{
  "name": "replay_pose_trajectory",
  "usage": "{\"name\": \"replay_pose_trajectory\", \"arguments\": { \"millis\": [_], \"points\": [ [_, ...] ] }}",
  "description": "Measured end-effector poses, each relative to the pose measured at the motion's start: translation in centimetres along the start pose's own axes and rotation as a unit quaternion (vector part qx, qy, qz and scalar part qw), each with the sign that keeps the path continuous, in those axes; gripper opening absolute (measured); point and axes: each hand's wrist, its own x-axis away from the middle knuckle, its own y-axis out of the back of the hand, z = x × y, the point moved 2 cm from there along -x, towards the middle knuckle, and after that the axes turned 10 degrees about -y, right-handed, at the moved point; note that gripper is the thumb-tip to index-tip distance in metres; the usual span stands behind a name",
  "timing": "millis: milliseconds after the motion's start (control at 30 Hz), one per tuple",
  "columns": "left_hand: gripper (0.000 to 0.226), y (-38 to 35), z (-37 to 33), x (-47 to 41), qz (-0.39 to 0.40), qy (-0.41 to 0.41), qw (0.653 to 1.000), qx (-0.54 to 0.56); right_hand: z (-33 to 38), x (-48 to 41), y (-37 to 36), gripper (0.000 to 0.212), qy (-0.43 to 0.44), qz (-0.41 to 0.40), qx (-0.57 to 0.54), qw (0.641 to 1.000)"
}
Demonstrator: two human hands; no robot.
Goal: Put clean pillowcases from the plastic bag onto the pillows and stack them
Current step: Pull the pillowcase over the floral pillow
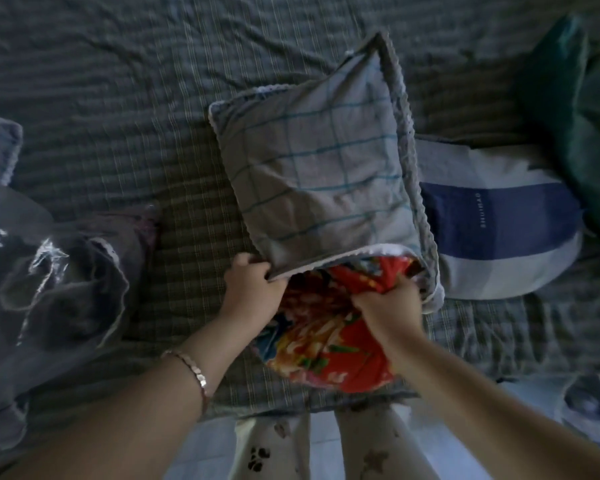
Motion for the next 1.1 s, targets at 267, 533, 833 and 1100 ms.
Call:
{"name": "replay_pose_trajectory", "arguments": {
  "millis": [267, 533, 833, 1100],
  "points": [
    [0.025, 9.9, -14.5, 4.7, -0.12, -0.225, 0.957, 0.141, 17.6, 11.6, 10.0, 0.02, 0.366, -0.061, -0.011, 0.929],
    [0.019, 11.2, -17.3, 6.2, -0.118, -0.296, 0.946, 0.058, 19.6, 16.1, 9.5, 0.047, 0.346, -0.09, 0.316, 0.879],
    [0.021, 7.9, -15.6, 8.8, -0.021, -0.41, 0.912, -0.009, 14.5, 11.4, 5.5, 0.026, 0.363, 0.025, 0.411, 0.836],
    [0.03, 9.2, -9.3, 8.0, -0.098, -0.326, 0.931, -0.131, 14.1, 13.2, 8.2, 0.021, 0.37, 0.025, 0.184, 0.91]
  ]
}}
